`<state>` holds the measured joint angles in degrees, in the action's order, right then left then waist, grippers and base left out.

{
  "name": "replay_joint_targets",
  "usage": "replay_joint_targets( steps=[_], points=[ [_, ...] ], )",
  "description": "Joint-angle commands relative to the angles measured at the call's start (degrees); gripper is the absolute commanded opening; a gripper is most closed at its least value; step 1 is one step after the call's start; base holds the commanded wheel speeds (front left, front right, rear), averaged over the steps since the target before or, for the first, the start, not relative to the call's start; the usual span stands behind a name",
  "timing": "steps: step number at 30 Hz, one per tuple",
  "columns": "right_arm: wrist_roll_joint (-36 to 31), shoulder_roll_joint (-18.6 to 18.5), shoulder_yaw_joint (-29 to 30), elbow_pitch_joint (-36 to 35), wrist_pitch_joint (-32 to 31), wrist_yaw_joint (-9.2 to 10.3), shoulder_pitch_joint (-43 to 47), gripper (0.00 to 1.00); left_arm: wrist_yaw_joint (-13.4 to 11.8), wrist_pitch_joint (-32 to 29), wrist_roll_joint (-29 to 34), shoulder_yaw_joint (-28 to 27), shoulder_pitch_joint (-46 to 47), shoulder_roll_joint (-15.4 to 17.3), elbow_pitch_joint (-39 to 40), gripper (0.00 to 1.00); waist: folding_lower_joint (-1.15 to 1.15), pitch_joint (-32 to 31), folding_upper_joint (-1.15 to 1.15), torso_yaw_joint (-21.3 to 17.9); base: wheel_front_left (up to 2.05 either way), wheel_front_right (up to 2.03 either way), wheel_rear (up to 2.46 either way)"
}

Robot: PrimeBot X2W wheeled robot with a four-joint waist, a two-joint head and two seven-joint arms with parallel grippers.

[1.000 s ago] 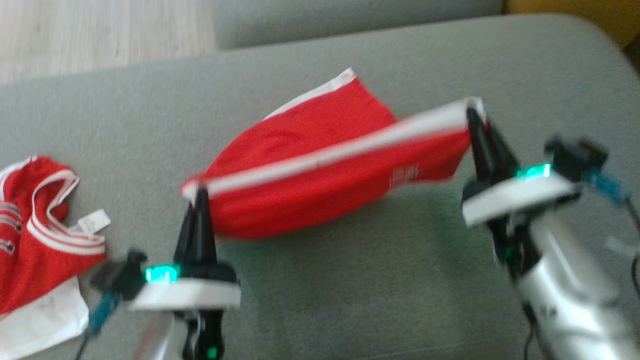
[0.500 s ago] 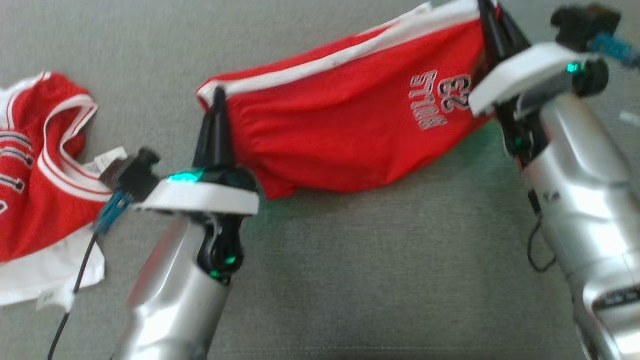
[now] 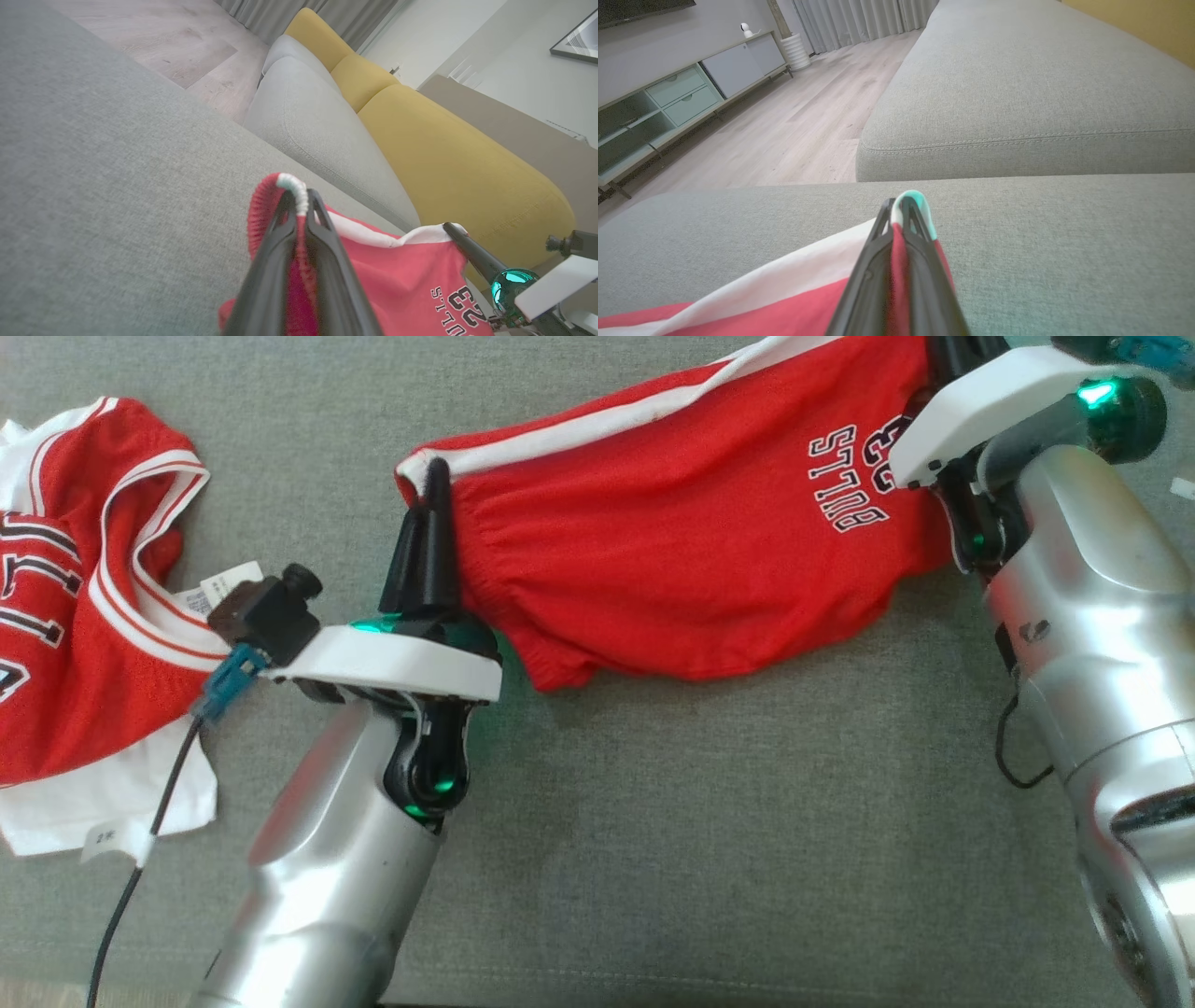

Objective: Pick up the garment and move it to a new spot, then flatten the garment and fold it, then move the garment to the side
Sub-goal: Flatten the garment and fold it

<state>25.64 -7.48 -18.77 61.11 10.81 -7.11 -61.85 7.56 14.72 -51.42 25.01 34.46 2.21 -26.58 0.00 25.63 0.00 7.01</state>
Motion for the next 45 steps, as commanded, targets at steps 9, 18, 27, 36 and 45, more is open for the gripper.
replay_joint_targets(
  steps=[9, 18, 27, 36, 45],
  points=[
    [-2.0, 2.8, -1.7, 6.1, 1.6, -0.37, -2.1, 1.00, -1.1, 0.3, 2.9, -2.9, 0.1, 0.7, -3.1, 1.00, 0.00, -0.8, 0.00, -0.1, 0.00, 0.00, 0.00],
    [-1.7, 1.2, -4.3, 9.7, -0.1, -0.37, 1.6, 1.00, -3.2, 0.3, 8.5, -5.4, -3.6, 0.7, -2.6, 1.00, 0.00, -2.3, 0.00, -0.4, 0.00, 0.00, 0.00],
    [-1.1, 0.4, -3.1, 12.4, -7.0, -0.37, 6.4, 1.00, -4.2, 0.3, 12.4, -7.8, -7.5, 0.7, -0.9, 1.00, 0.00, -3.8, 0.00, 0.3, 0.00, 0.00, 0.00],
    [3.8, 1.9, -3.5, 9.7, -9.1, -0.37, 10.8, 0.00, -4.8, 0.3, 16.2, -9.5, -9.6, 0.7, -0.2, 1.00, 0.00, -5.7, 0.00, 0.2, 0.00, 0.00, 0.00],
    [11.2, -0.3, -0.5, 5.3, 0.2, -0.37, 20.0, 0.00, -5.2, 0.3, 19.9, -12.0, -16.1, 0.7, 0.0, 1.00, 0.00, -12.9, 0.00, -2.5, 0.00, 0.00, 0.00]
  ],
)
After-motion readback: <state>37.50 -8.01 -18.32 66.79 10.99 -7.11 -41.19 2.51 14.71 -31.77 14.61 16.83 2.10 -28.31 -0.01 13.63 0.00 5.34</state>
